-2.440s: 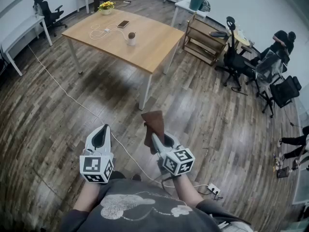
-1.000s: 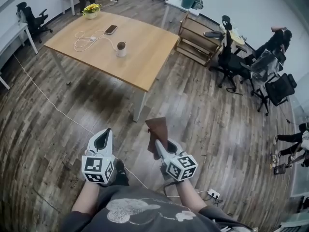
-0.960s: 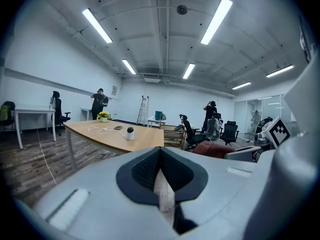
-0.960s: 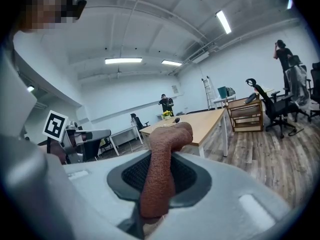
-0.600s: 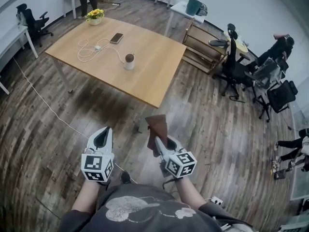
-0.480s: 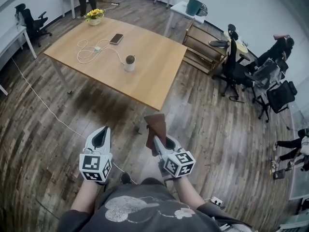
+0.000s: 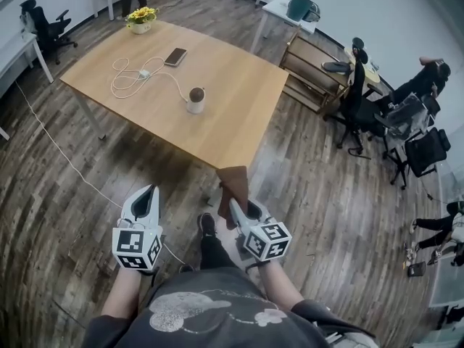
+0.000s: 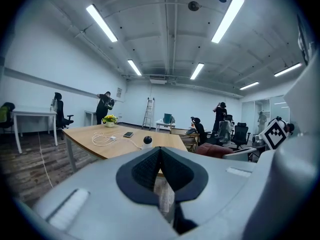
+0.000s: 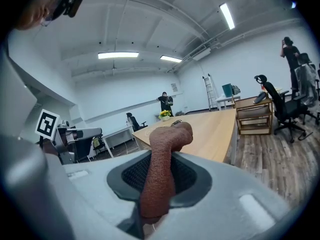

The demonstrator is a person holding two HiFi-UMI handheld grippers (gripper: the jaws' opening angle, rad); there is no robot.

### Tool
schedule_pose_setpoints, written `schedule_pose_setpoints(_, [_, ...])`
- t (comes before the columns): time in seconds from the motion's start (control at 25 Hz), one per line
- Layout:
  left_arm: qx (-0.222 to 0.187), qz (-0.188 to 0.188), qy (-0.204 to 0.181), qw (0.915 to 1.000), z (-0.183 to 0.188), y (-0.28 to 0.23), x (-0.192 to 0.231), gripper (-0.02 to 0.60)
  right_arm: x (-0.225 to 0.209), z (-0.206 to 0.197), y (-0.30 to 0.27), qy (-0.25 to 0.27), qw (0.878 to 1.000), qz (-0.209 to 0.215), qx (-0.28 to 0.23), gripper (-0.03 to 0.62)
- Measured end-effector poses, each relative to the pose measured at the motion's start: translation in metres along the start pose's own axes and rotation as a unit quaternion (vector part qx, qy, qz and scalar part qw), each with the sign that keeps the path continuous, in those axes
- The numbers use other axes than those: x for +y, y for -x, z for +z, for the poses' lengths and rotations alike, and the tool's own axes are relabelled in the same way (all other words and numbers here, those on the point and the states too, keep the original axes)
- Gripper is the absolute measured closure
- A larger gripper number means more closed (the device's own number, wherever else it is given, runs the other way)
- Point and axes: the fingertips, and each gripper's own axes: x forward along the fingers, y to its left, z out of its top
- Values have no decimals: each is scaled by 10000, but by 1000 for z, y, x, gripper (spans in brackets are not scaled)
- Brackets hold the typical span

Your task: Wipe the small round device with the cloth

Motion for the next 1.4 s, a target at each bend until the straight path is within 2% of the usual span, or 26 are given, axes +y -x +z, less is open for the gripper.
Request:
schedule_pose_setpoints(0.28, [31, 485, -69, 9988, 21, -69, 34, 563, -31, 47, -87, 3, 9988, 478, -56, 516])
schedule_pose_setpoints(0.6, [62, 766, -82, 9970, 47, -153, 37, 563, -68, 96, -165, 242, 9942, 1037, 134, 516])
schedule_pose_setpoints(0.96, [117, 1284, -48, 9916, 59, -192, 56, 563, -73, 116, -251, 677, 9833, 1617, 486, 516])
schedule_pose_setpoints(1.2, [229, 1337, -55, 9907, 61, -206, 80, 563, -48, 120, -305, 1040, 9757, 1795, 706, 516])
schedule_pose_setpoints(1.4, [331, 999, -97, 9944, 65, -231, 96, 563, -40, 107, -346, 1700, 9661, 1565, 1151, 516])
